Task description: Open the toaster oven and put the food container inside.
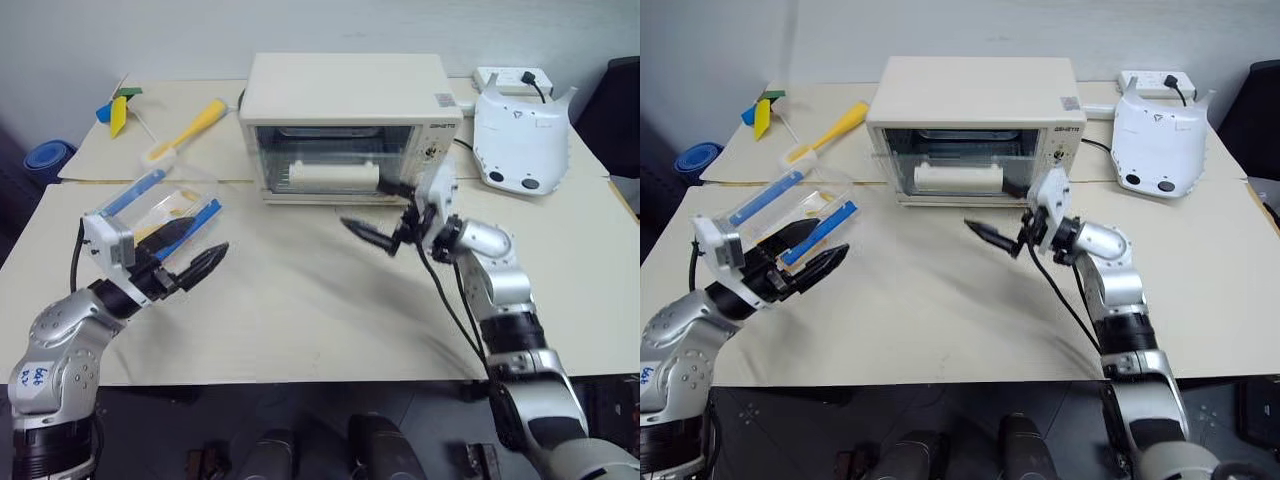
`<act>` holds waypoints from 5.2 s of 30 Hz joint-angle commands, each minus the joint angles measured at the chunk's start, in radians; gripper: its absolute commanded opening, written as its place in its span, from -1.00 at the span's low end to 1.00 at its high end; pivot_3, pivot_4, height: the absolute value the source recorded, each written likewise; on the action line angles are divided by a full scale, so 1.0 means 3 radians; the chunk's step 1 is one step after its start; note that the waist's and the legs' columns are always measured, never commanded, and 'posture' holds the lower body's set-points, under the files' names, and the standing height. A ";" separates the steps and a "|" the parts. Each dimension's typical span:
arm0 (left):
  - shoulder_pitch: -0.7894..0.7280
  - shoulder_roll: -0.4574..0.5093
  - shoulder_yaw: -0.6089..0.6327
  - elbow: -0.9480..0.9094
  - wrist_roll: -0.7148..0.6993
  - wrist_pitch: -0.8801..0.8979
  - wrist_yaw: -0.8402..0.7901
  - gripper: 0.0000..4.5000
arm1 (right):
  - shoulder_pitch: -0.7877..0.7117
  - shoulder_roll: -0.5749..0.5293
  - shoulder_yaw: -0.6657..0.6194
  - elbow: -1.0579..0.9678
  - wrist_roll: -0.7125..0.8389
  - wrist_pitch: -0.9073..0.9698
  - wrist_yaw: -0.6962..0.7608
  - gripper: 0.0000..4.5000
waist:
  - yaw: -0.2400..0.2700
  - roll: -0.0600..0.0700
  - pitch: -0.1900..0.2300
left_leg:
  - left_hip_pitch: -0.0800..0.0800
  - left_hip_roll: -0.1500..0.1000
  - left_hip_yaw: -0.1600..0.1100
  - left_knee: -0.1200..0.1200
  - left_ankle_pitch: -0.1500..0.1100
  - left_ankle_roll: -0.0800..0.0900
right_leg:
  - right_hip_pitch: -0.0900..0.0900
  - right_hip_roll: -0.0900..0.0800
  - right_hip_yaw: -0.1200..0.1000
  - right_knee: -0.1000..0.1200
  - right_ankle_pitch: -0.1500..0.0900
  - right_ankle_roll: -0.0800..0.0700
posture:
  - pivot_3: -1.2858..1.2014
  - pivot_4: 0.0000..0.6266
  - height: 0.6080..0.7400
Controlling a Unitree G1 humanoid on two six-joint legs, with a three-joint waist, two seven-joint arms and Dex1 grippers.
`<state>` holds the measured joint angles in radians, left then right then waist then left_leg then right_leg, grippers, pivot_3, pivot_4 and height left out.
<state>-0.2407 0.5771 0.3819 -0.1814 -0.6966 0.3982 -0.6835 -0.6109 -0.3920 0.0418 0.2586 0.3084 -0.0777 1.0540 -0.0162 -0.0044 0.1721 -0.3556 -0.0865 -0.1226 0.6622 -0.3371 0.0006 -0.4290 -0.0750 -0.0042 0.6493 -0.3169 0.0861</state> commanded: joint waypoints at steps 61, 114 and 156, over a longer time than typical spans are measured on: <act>0.0205 -0.0029 0.1263 -0.0220 -0.0822 0.1734 0.3287 0.99 | 0.0929 -0.0036 -0.0129 -0.0766 0.0458 -0.0847 0.0269 1.00 | 0.0153 -0.0013 -0.0001 | 0.0012 0.0001 -0.0002 0.0011 -0.0007 0.0004 | 0.0013 0.0015 0.0024 -0.0004 0.0009 0.0011 | 0.03 -0.52 1.00; -0.2705 -0.0396 -0.0948 0.1301 0.0640 0.2951 0.1796 -0.98 | 0.2004 -0.0307 -0.0461 -0.1636 0.0095 -0.0842 -0.0696 1.00 | 0.0041 -0.0019 0.0002 | 0.0004 -0.0011 0.0004 0.0013 -0.0005 0.0001 | -0.0009 0.0009 0.0032 0.0016 0.0009 0.0012 | 0.03 -0.52 1.00; -0.1306 -0.0533 -0.1032 0.1672 0.1228 -0.0663 -0.0591 -1.00 | 0.0268 -0.0118 0.0211 -0.0558 -0.0346 0.0592 -0.1281 -0.98 | 0.0056 -0.0021 0.0004 | 0.0001 -0.0018 -0.0009 0.0015 -0.0005 0.0005 | -0.0015 0.0010 0.0035 0.0014 0.0010 0.0014 | 0.03 -0.52 1.00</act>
<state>-0.6020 0.4270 0.0413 0.3098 -0.3293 0.2265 -0.9006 -0.4977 -0.4383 0.1349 0.0460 0.2215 0.1631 0.6831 0.0007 -0.0106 0.1734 -0.3553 -0.0917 -0.1254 0.6666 -0.3385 0.0020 -0.4337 -0.0721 0.0061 0.6536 -0.3138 0.0903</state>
